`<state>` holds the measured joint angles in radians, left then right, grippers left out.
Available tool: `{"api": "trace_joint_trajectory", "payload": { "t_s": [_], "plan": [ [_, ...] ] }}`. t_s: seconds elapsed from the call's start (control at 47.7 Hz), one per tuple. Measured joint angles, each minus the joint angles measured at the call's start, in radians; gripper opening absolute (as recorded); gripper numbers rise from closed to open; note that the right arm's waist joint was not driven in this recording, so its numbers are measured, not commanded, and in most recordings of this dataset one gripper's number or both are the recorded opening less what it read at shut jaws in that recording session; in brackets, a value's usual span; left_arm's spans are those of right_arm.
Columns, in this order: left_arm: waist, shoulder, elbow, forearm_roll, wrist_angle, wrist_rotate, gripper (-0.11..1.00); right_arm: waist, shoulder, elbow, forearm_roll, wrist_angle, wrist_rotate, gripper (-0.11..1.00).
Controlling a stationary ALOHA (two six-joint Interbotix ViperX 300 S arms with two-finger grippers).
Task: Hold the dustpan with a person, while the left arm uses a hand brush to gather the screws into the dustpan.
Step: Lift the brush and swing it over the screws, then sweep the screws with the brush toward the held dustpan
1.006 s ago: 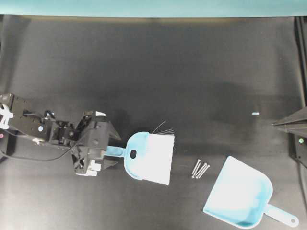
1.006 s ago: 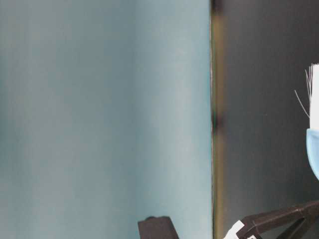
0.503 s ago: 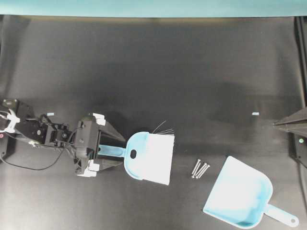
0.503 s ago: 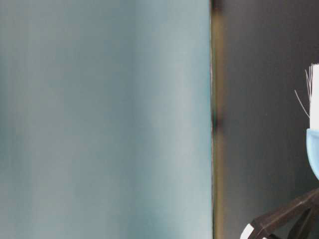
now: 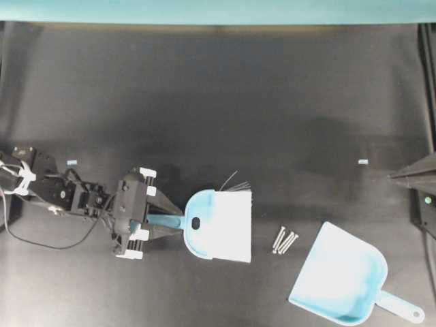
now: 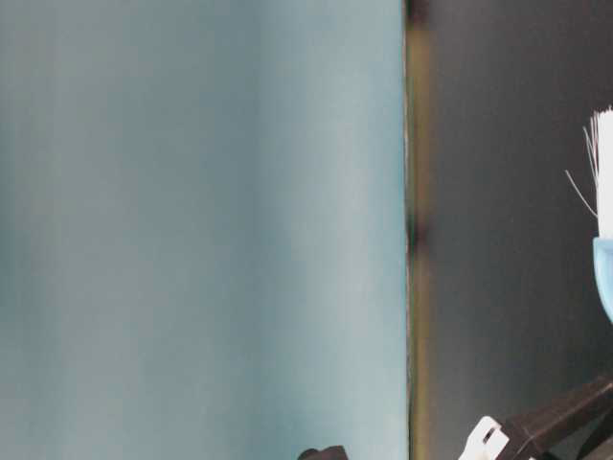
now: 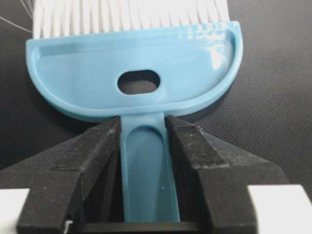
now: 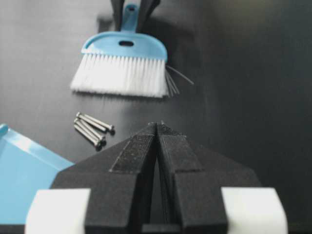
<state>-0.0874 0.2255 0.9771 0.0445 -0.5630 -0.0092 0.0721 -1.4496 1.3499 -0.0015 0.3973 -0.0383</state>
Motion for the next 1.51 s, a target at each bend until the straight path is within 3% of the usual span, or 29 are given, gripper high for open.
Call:
{"api": "trace_joint_trajectory", "payload": {
  "t_s": [0.231,0.44,0.65,0.817,0.922,1.111,1.509],
  "plan": [
    [0.025,-0.121,-0.008,0.002,0.187,0.002,0.31,-0.002,-0.003,0.000,0.000,0.006,-0.002,0.00],
    [0.067,-0.290,-0.114,0.002,0.574,0.057,0.31,0.000,-0.011,0.000,0.000,0.025,0.000,0.00],
    [0.081,-0.365,-0.322,0.002,1.057,0.253,0.31,0.000,-0.021,0.000,0.002,0.058,-0.002,0.00],
    [0.087,-0.324,-0.502,0.003,1.417,0.488,0.31,0.000,-0.025,0.000,0.000,0.060,-0.002,0.00],
    [0.087,-0.275,-0.592,0.006,1.586,0.575,0.31,0.000,-0.025,0.000,0.002,0.061,-0.002,0.00],
    [0.087,-0.176,-0.761,0.011,1.809,0.581,0.31,0.000,-0.026,0.000,0.002,0.060,-0.002,0.00],
    [0.081,-0.066,-0.988,0.011,1.904,0.482,0.31,0.000,-0.029,0.000,0.000,0.061,-0.002,0.00]
  ]
}}
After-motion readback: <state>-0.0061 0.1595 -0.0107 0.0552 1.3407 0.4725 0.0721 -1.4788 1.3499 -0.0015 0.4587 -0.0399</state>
